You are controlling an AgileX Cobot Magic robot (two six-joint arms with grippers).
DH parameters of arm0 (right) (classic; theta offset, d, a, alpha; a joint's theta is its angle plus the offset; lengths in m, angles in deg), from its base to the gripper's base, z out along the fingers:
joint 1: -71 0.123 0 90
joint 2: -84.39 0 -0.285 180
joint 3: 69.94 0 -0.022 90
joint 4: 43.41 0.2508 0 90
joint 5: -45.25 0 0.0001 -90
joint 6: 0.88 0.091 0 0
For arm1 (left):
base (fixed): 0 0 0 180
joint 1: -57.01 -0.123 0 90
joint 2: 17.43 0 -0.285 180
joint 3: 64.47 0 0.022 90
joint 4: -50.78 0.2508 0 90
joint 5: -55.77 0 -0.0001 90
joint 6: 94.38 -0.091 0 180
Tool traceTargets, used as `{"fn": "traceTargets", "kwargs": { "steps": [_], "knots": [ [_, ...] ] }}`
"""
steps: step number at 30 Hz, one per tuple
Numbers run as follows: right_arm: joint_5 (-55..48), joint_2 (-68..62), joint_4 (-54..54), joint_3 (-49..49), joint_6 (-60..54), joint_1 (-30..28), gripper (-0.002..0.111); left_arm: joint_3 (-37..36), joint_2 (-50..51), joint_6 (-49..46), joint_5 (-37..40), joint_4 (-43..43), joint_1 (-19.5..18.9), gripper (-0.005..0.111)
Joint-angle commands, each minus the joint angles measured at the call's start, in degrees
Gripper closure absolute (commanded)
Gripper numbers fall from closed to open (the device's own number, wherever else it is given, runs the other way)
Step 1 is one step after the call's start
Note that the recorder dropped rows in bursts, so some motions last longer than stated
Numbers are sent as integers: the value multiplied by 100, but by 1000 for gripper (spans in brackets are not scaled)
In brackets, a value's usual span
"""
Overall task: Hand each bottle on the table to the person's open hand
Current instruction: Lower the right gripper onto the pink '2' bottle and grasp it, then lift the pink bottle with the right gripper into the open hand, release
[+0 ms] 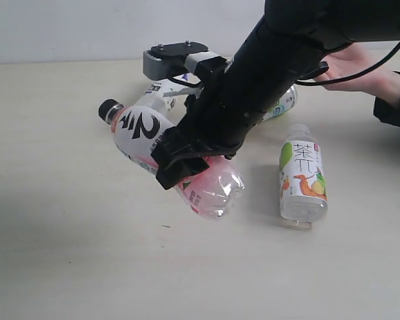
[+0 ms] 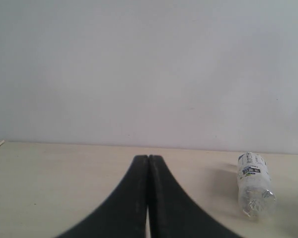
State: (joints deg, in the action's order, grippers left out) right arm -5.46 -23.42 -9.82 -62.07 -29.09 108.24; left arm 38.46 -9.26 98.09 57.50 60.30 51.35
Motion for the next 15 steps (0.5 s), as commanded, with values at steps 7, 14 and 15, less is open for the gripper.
{"fn": "traceTargets", "kwargs": {
  "steps": [7,14,15],
  "knots": [
    [-319,53,94,-22,1,8,108,-15,-38,-11,-20,10,37,107],
    [-83,62,-5,-159,313,8,108,-15,-38,-11,-20,10,37,107],
    [-94,62,-106,-269,521,8,108,-15,-38,-11,-20,10,37,107]
  ]
}}
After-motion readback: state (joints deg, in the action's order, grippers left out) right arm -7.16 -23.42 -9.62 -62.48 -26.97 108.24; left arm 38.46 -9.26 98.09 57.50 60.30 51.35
